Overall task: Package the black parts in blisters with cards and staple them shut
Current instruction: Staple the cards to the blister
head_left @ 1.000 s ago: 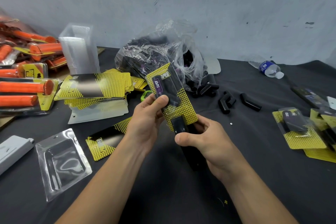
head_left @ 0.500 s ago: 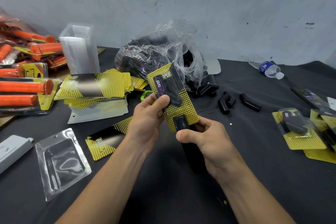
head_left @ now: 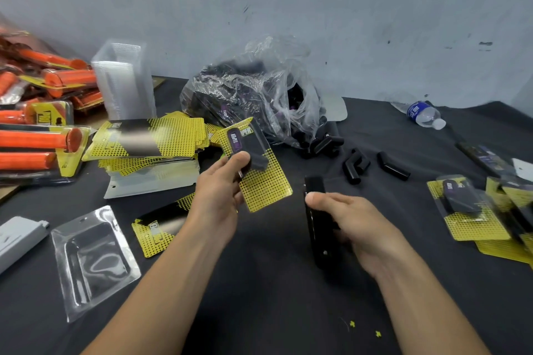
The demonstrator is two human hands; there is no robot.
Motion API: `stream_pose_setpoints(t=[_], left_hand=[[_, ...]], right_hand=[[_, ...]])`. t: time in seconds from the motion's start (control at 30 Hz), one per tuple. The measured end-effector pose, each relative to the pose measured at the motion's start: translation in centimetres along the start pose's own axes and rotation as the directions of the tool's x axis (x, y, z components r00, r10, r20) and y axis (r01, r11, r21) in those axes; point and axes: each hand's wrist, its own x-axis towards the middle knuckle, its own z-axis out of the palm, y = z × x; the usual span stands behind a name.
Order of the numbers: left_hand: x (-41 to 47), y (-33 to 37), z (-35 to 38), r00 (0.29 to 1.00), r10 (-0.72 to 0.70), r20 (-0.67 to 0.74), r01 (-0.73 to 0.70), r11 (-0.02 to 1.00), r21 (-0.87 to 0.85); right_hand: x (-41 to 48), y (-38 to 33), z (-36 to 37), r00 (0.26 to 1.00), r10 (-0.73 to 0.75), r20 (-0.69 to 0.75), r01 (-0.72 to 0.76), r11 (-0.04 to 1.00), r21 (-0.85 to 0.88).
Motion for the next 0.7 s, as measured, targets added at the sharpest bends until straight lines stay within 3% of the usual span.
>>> stream_pose_setpoints(t=[0.07, 0.13, 0.23, 0.27, 0.3, 0.33, 0.4, 0.43, 0.53, 0.7], left_hand=[[-0.2, 0.1, -0.1, 0.999, -0.042, 0.031, 0.04, 0.998, 0.045], [-0.5, 0.0, -0.1, 0.994, -0.078, 0.071, 0.073, 0.994, 0.081], [-0.9, 0.1, 0.2, 0.985, -0.086, 0.148, 0.077, 0.995, 0.064], [-1.0, 0.2, 0.4, 0.981, -0.074, 0.179, 0.067, 0.997, 0.048], [-1.2, 0.3, 0.6, 0.975, -0.06, 0.213, 0.056, 0.998, 0.022], [-1.5, 0.4, 0.8, 0.969, -0.041, 0.242, 0.045, 0.999, -0.009], [-1.9, 0.7, 0.9, 0.957, 0.005, 0.289, 0.01, 0.999, -0.05], [-2.1, 0.7, 1.0, 0.95, 0.028, 0.311, -0.011, 0.998, -0.054], [-2.5, 0.6, 1.3, 0.937, 0.058, 0.344, -0.051, 0.998, -0.029], [-2.6, 0.4, 0.9, 0.889, 0.052, 0.454, -0.142, 0.976, 0.165]], right_hand=[[0.3, 0.1, 0.0, 0.968, -0.083, -0.238, 0.009, 0.955, -0.296], [-0.1, 0.2, 0.8, 0.883, -0.284, -0.374, 0.049, 0.848, -0.528], [-1.1, 0.1, 1.9, 0.624, -0.673, -0.398, 0.377, 0.705, -0.601], [-1.3, 0.1, 2.2, 0.564, -0.737, -0.374, 0.483, 0.661, -0.574], [-1.5, 0.2, 2.6, 0.58, -0.741, -0.339, 0.554, 0.663, -0.504], [-1.6, 0.3, 3.0, 0.665, -0.688, -0.291, 0.576, 0.72, -0.388], [-1.6, 0.4, 4.1, 0.858, -0.501, -0.113, 0.492, 0.865, -0.098], [-1.6, 0.4, 4.5, 0.899, -0.437, -0.033, 0.437, 0.899, 0.01], [-1.4, 0.5, 5.1, 0.919, -0.395, 0.0, 0.388, 0.903, 0.182], [-1.6, 0.6, 5.3, 0.909, -0.412, -0.063, 0.411, 0.863, 0.293]])
